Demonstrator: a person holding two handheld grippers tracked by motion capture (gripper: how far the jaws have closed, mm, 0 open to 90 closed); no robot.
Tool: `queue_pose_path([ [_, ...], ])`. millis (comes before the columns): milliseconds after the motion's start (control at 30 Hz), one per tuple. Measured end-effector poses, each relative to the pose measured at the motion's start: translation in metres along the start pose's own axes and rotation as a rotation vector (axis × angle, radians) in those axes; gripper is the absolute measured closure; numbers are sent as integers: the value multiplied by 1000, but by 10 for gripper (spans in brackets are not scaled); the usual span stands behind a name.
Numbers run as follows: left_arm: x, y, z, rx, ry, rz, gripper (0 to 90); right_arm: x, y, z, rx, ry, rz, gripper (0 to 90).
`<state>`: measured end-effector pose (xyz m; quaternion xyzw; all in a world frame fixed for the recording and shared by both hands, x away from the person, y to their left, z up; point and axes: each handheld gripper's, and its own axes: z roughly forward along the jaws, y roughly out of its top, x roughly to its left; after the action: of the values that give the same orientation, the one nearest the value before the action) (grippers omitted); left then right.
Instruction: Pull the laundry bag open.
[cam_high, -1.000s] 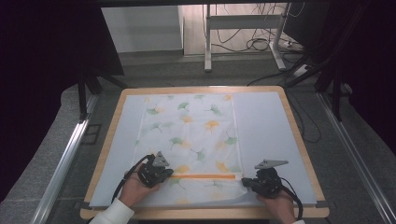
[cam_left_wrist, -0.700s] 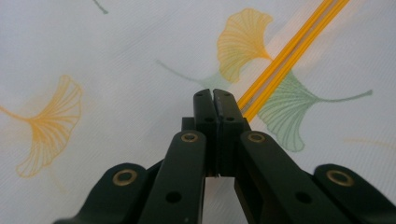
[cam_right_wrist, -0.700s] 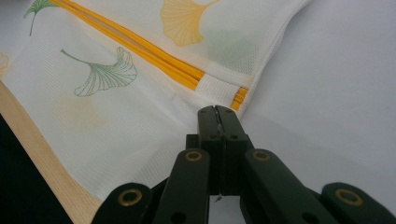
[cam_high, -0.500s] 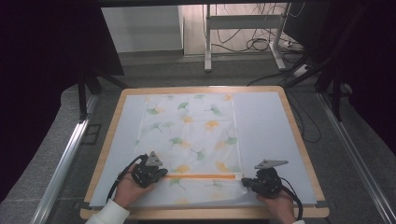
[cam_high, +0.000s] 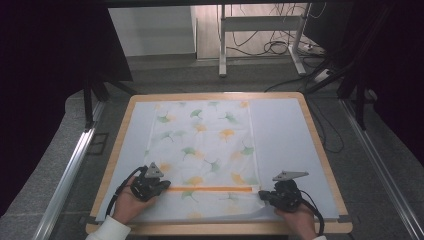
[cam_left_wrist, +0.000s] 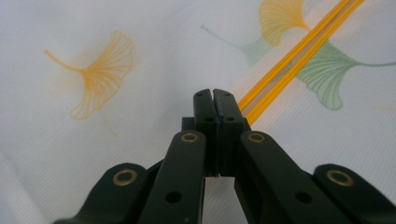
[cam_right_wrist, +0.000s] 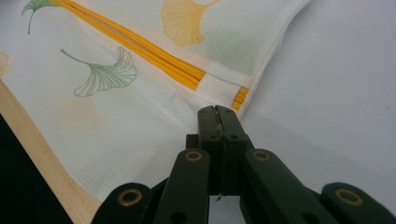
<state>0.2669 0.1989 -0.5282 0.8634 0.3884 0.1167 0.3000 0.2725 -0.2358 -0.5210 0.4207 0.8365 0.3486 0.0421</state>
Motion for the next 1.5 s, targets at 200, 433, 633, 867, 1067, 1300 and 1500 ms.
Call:
queue_pose_path([
  [200, 6, -7, -5, -1, 21, -17, 900, 0, 0, 0, -1, 1, -2, 896],
  [433, 13, -14, -10, -2, 33, -39, 900, 0, 0, 0, -3, 0, 1, 896],
  [633, 19, -21, -15, -1, 52, -55, 900, 1, 0, 0, -4, -2, 2, 896],
  [867, 27, -30, -21, -4, 63, -75, 900, 1, 0, 0, -3, -4, 1, 896],
  [1067, 31, -35, -25, -5, 76, -89, 900, 1, 0, 0, -1, -6, -4, 896],
  [1300, 37, -40, -28, -8, 76, -106, 900, 1, 0, 0, -1, -5, -4, 896],
  [1500, 40, -45, -32, -14, 73, -124, 900, 1, 0, 0, 0, -5, -4, 895],
])
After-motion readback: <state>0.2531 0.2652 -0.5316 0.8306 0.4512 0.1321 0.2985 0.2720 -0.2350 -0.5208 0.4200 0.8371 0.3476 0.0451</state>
